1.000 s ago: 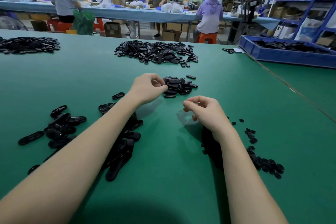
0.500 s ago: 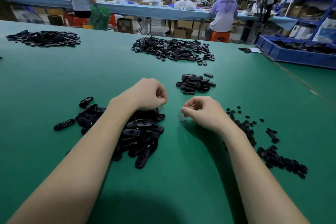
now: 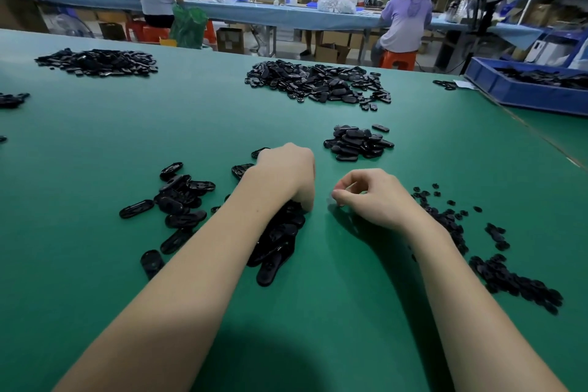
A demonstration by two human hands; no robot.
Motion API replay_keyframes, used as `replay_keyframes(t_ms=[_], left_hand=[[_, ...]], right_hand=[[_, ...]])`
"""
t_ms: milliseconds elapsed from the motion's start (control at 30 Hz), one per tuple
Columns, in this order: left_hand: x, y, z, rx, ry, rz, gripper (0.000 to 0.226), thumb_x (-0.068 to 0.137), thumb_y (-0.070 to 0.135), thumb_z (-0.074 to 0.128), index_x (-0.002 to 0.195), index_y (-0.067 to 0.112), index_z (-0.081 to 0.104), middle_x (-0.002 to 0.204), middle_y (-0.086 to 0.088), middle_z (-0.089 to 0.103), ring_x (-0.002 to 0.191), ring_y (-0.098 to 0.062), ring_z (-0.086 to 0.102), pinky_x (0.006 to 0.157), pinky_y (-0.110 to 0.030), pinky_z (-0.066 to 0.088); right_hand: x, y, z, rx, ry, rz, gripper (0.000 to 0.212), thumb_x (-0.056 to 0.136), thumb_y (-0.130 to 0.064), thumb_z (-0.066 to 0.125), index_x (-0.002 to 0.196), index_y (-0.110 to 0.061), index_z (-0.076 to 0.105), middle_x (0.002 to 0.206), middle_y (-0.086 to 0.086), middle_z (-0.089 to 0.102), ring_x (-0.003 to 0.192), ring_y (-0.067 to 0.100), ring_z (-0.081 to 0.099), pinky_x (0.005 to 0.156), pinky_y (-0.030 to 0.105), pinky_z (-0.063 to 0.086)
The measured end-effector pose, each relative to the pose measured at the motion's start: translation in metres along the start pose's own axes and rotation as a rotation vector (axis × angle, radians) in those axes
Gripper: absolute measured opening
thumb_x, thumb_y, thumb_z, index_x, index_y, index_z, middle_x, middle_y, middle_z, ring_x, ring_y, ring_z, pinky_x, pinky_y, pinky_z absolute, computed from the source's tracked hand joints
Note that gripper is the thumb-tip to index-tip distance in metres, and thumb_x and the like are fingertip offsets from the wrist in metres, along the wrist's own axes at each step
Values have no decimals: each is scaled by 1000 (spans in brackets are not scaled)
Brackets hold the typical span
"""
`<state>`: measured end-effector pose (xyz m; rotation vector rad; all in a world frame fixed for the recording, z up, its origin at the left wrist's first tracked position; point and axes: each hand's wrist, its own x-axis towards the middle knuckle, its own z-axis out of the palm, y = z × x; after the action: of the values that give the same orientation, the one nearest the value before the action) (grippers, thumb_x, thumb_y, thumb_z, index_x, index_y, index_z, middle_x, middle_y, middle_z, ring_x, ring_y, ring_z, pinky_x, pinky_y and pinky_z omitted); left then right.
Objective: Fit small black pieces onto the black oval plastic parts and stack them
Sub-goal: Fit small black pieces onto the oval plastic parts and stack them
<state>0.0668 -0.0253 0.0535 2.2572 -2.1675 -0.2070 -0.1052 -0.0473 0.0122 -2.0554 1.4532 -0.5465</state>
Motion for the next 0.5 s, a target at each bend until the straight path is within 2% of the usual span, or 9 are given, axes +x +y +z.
replay_keyframes(t_ms=[167,233,300,367,433,500], left_hand=[[-4,2,0,50,61,68,13,76,26,74,87,25,67,91,5,67,83,-20,64,58,-26,34],[-2,1,-1,-11,96,88,10,78,26,71,87,27,67,91,7,68,86,-19,65,61,-26,38],[2,-3,-3,-179,109,129,10,83,22,65,89,31,67,92,9,69,87,-16,65,70,-29,49],[4,-6,-6,-406,111,191,20,90,19,60,95,37,68,91,9,70,79,-12,67,73,-29,57],[6,-7,-6,-657,134,233,24,95,20,57,101,38,71,90,7,72,74,-14,69,68,-25,59],[6,-3,-2,-926,108,260,26,98,14,56,106,31,74,88,-2,73,76,-15,70,73,-26,59]], right_hand=[[-2,-1,-2,83,24,-23,5,91,-31,69,88,-28,72,85,-6,77,64,2,60,66,21,47],[-2,0,-3,135,46,-18,4,91,-31,69,88,-29,72,83,-7,77,58,-1,58,65,22,47],[-3,1,-5,187,63,0,3,91,-31,70,89,-31,72,83,-6,77,54,-1,57,64,22,47],[-3,1,-8,267,75,28,3,91,-28,69,91,-29,72,85,-5,78,54,4,60,58,18,46],[-4,2,-13,359,75,54,5,92,-26,68,95,-28,72,88,-6,79,55,7,63,53,16,44],[-6,4,-19,438,60,65,7,94,-26,67,99,-27,72,90,-9,79,58,7,64,50,15,44]])
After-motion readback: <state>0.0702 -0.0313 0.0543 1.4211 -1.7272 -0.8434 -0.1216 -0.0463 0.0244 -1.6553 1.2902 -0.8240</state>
